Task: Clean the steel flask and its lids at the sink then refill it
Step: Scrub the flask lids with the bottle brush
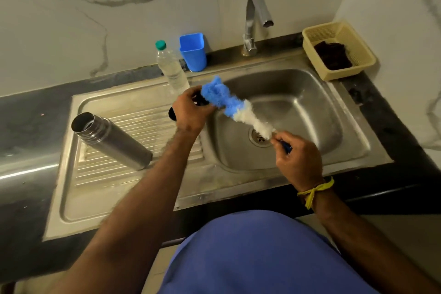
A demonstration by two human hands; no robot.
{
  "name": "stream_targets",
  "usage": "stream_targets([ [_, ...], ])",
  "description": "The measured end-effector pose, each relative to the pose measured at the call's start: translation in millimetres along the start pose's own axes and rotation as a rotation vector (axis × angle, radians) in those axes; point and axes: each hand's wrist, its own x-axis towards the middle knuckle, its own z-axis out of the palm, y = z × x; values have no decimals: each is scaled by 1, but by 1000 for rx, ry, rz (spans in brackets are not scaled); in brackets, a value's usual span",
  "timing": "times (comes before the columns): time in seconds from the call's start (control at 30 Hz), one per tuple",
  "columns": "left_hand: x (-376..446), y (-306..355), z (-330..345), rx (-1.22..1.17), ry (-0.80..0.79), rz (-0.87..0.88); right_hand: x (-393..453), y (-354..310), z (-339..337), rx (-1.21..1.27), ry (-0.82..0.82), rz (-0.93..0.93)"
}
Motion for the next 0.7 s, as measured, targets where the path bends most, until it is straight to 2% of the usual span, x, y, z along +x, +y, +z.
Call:
stream_targets([
  [0.07, -1, 1, 2, 43, -26, 7, 4, 0, 6, 48, -11, 8],
  [0.2, 6, 3, -11, 42, 71, 41, -1, 0, 9, 67, -40, -55],
  [0.33, 4, 6, -16, 73, -7, 42, 10, -2, 8, 104, -7, -19],
  [0.47, 11, 14, -23, 122, 66, 107, 10, -7, 9, 101, -27, -91],
  [0.53, 14, 15, -28, 129, 49, 157, 9, -2, 4, 135, -10, -79],
  [0.6, 7, 19, -23, 126, 3, 133, 16, -7, 9, 155, 0, -48],
  [0.7, 7, 18, -19, 65, 61, 55, 19, -18, 13, 152, -43, -83],
])
